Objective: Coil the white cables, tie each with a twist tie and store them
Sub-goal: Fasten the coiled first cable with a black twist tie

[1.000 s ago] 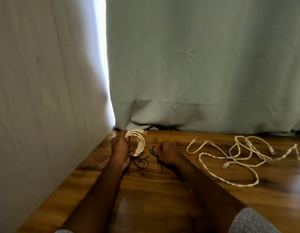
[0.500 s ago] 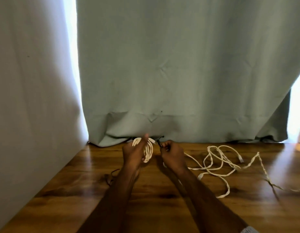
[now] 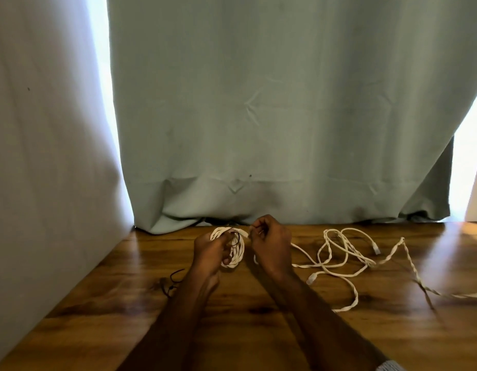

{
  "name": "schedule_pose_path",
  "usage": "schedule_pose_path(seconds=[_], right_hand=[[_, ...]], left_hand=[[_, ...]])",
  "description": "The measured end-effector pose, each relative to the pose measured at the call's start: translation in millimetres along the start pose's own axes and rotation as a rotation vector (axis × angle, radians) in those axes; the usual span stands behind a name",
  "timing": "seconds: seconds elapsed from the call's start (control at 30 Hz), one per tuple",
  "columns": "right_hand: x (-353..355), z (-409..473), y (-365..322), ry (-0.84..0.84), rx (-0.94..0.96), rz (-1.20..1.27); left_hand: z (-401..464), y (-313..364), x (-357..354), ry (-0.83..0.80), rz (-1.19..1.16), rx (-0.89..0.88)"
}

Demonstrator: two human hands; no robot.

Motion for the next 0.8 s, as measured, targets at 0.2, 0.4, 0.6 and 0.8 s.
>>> schedule_pose_path(seconds=[0.2, 0.4, 0.6, 0.8], right_hand=[[20.0, 14.4, 12.2, 0.131, -0.079, -0.05], [15.7, 7.6, 10.7, -0.137, -0.029, -0.144], [5.9, -3.6, -10.4, -0.217, 0.344, -0.074], [-9.4, -10.0, -9.6, -0.436, 0.39, -0.158]], left_hand=[[-1.1, 5.0, 11.1, -0.094, -0.067, 0.013], [0.8, 2.3, 11.3, -0.068, -0.084, 0.012], [7.0, -1.4, 8.7, 0.024, -0.134, 0.044], [6.9, -0.6, 10.3, 0.019, -0.161, 0.069]])
Point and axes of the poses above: each hand's wrist, its own z-axis towards the middle knuckle, its own x-axis out of the back of the hand, y = z × x, the point moved 1 cm from there along z, towards the middle knuckle, and after that the axes turned 8 degrees about -y, right-handed, at the moved point
